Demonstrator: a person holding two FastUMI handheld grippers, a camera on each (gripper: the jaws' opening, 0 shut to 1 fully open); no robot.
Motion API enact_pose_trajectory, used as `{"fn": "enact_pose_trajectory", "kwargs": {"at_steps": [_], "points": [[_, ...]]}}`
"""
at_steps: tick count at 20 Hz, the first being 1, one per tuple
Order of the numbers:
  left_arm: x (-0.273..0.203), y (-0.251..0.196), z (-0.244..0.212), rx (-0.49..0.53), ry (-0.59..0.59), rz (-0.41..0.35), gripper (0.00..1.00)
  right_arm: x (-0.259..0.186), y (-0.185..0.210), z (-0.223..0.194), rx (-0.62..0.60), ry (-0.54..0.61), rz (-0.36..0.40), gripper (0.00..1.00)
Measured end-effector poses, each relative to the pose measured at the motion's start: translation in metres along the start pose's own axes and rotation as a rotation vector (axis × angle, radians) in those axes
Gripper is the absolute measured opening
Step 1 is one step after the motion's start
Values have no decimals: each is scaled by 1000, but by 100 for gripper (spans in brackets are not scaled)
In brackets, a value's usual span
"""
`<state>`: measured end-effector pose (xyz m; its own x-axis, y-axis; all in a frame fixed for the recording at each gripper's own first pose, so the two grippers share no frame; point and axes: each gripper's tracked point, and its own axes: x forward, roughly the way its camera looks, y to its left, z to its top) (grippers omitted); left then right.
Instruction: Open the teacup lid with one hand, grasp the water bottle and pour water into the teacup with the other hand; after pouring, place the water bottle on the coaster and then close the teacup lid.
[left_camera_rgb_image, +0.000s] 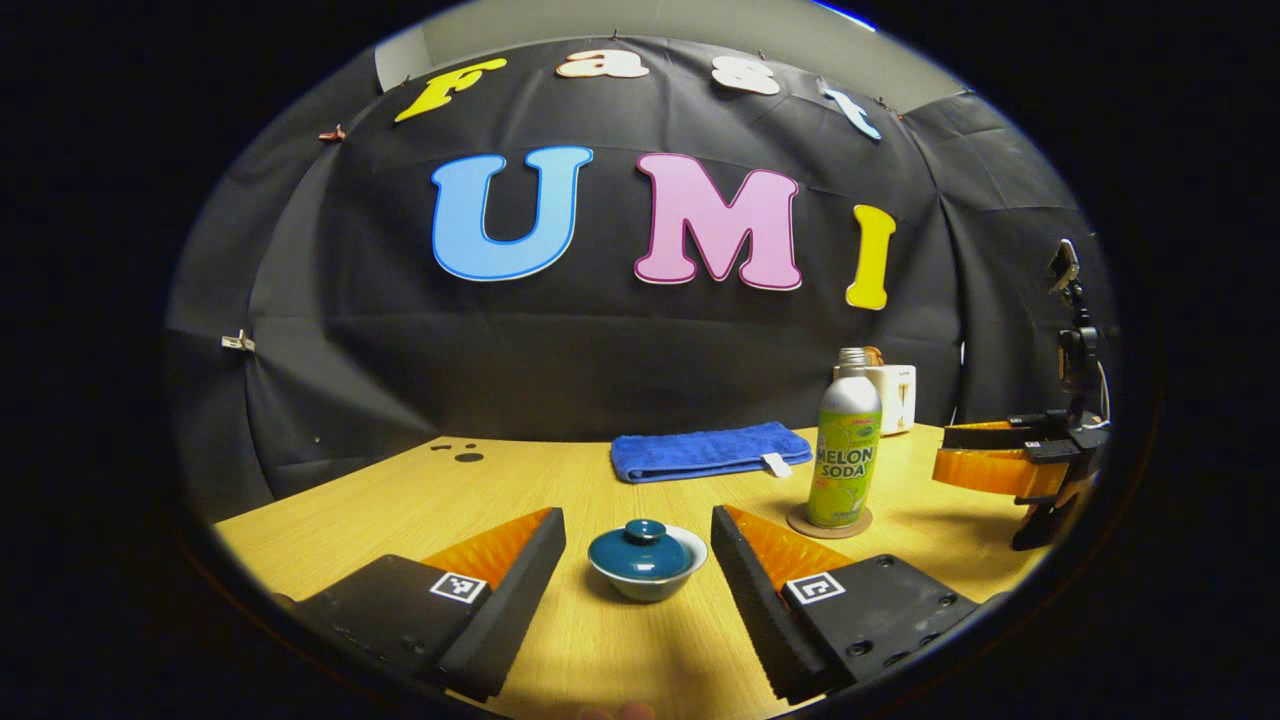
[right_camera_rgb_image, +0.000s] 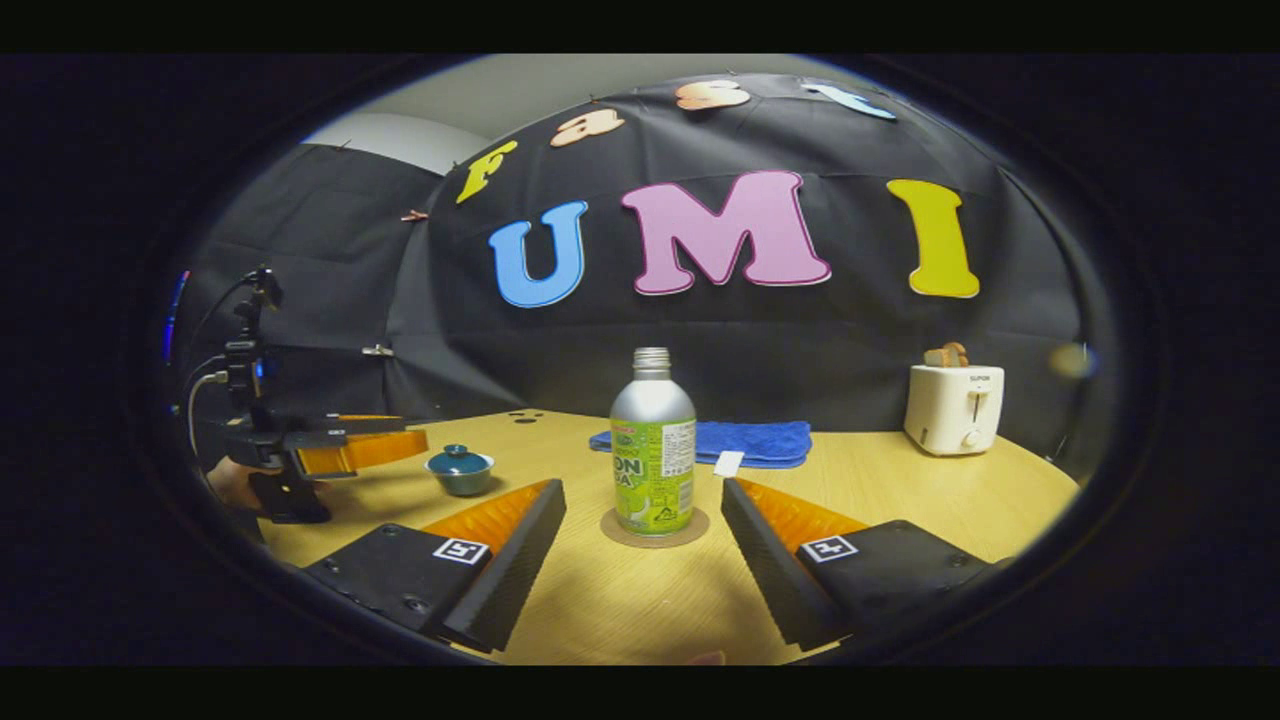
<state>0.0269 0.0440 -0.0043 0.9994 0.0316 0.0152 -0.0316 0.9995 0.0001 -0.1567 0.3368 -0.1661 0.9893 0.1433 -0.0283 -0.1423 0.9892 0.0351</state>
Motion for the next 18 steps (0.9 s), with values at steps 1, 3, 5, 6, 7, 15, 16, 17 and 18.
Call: {"fn": "enact_pose_trajectory", "kwargs": {"at_steps": [1,3,5,6,7,15,16,17,18], "points": [[-1,-2,-1,2,-2,-8,93,-2,-2,0,-1,-1,-13,97],[-2,-1,-1,1,0,-12,93,-5,-1,1,-1,-1,-18,97],[-2,-1,-1,2,-1,-12,93,-7,5,0,-1,-2,-2,97],[-1,-1,0,2,-4,-14,93,-7,4,0,-1,-2,-2,97],[0,-2,-1,2,2,-13,93,-8,4,0,0,0,-2,97],[1,-5,-1,3,-1,-29,93,-7,7,0,0,0,10,97],[1,-5,-1,3,-1,-30,93,-6,6,0,-1,0,11,97],[1,-5,-1,2,-1,-29,93,-7,6,0,0,0,11,97],[1,-5,0,3,-1,-30,93,-6,6,0,0,0,11,97]]}}
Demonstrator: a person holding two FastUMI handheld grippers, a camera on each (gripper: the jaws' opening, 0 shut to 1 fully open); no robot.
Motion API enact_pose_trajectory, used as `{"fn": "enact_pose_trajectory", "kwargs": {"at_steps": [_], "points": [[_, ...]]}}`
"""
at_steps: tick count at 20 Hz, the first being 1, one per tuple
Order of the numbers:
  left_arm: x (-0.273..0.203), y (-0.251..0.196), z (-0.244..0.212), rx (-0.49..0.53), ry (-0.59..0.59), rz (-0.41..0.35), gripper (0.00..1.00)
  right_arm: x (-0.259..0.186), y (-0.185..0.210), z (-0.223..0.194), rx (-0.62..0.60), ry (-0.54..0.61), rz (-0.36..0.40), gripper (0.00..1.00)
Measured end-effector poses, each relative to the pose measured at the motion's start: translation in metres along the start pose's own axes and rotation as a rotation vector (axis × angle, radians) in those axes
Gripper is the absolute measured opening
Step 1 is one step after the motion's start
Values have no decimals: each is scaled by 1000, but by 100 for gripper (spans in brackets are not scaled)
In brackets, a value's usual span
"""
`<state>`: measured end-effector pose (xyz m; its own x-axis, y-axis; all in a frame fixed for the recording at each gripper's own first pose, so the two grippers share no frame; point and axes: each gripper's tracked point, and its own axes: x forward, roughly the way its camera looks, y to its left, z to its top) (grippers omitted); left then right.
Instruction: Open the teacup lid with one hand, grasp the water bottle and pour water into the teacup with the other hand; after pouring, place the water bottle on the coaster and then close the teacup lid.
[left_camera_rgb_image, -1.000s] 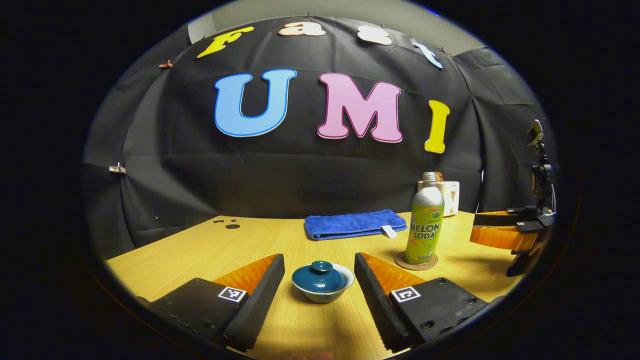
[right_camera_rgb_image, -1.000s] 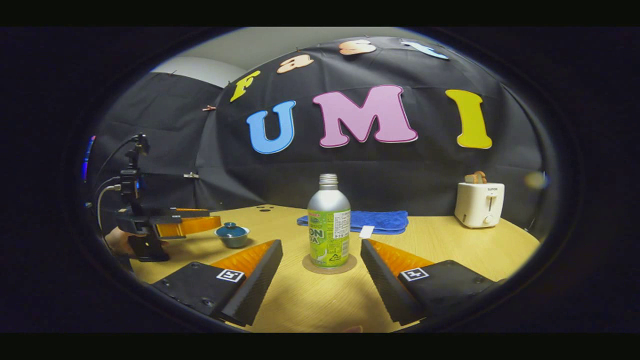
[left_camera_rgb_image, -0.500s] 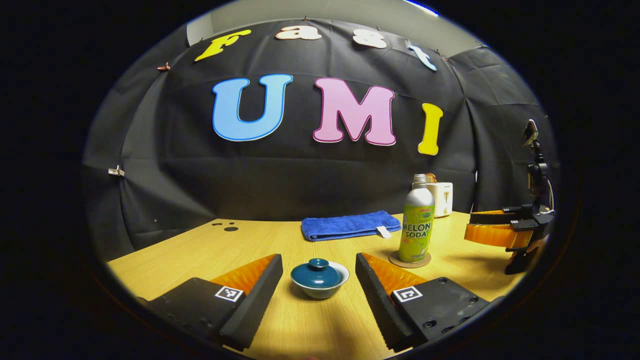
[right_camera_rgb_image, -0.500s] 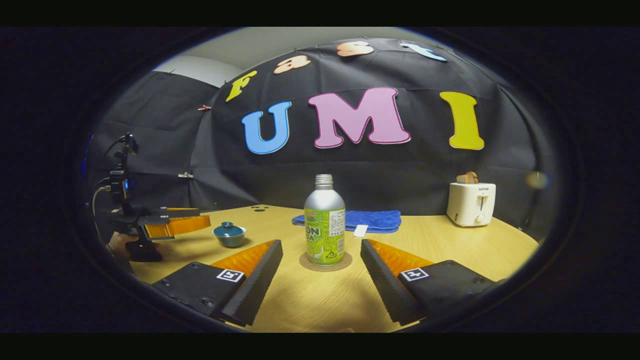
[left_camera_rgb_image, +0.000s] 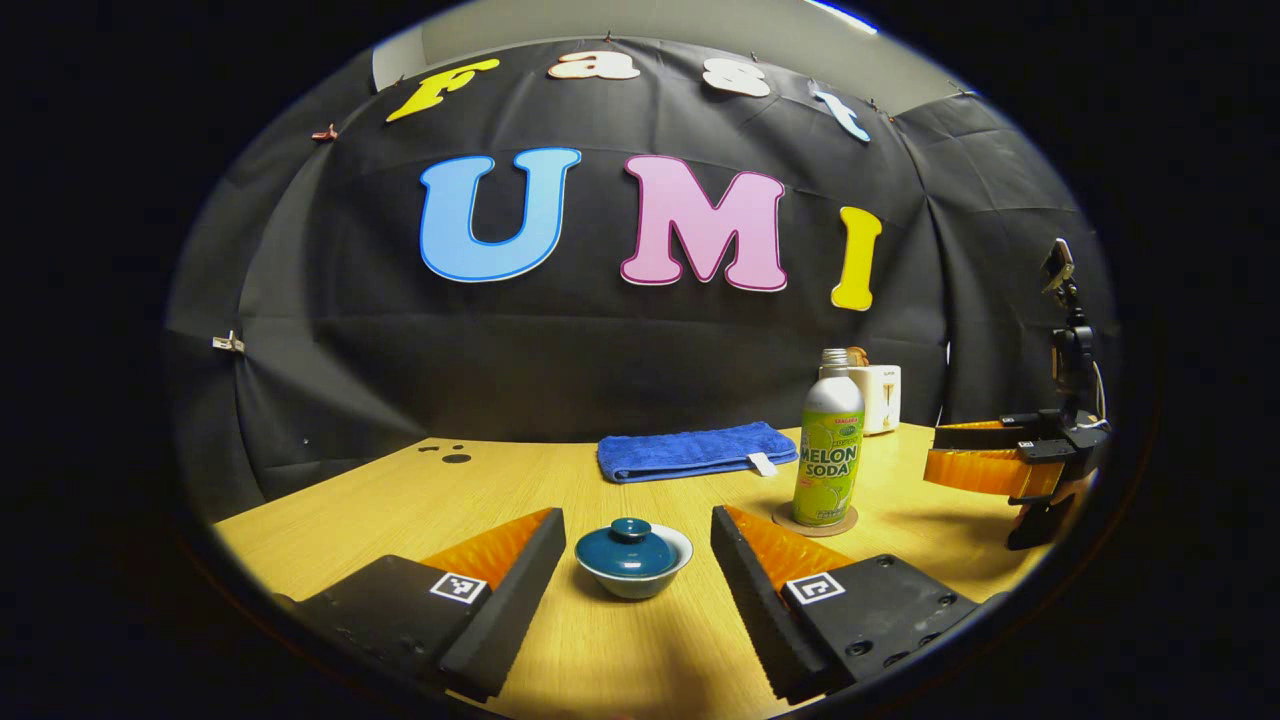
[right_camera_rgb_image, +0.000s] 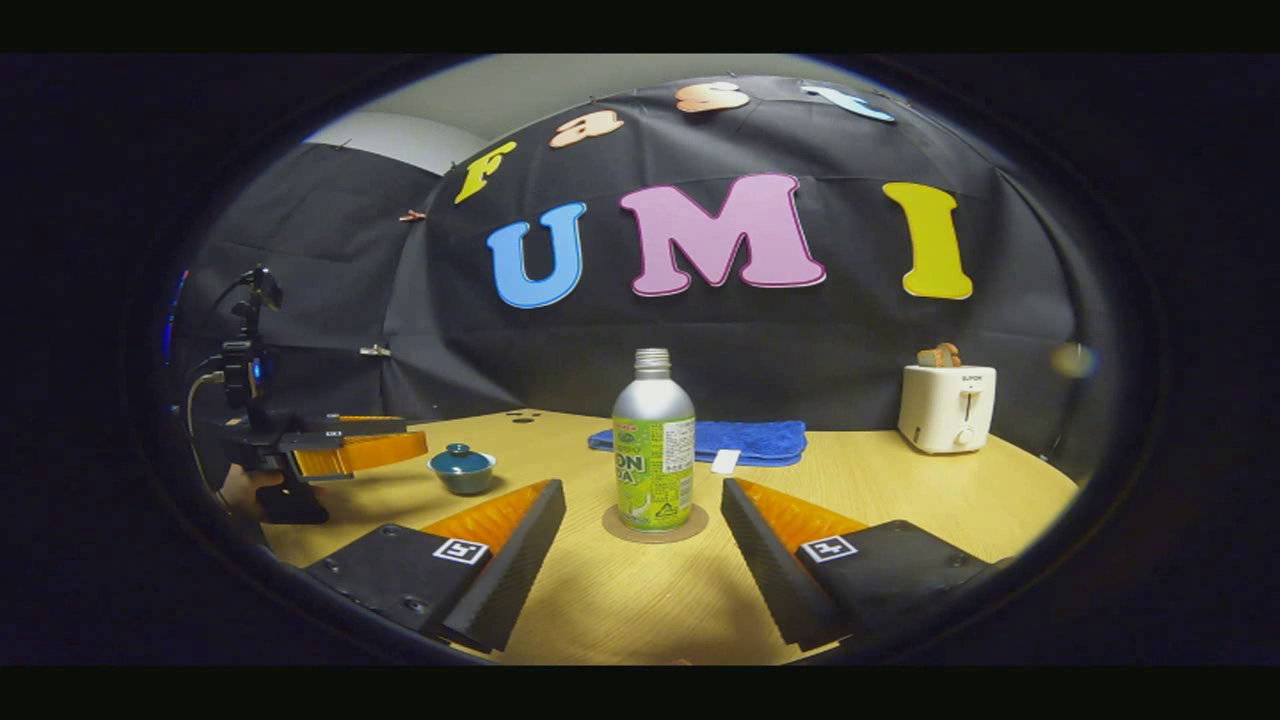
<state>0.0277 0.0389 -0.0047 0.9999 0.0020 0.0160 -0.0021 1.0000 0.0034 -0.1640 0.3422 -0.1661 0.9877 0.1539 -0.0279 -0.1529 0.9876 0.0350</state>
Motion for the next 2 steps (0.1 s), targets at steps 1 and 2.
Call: {"fn": "enact_pose_trajectory", "kwargs": {"at_steps": [1,2], "points": [[0,0,-1,0,0,0,93,0,-1,0,0,-1,1,97],[0,0,0,0,0,0,93,1,0,0,0,0,1,97]]}}
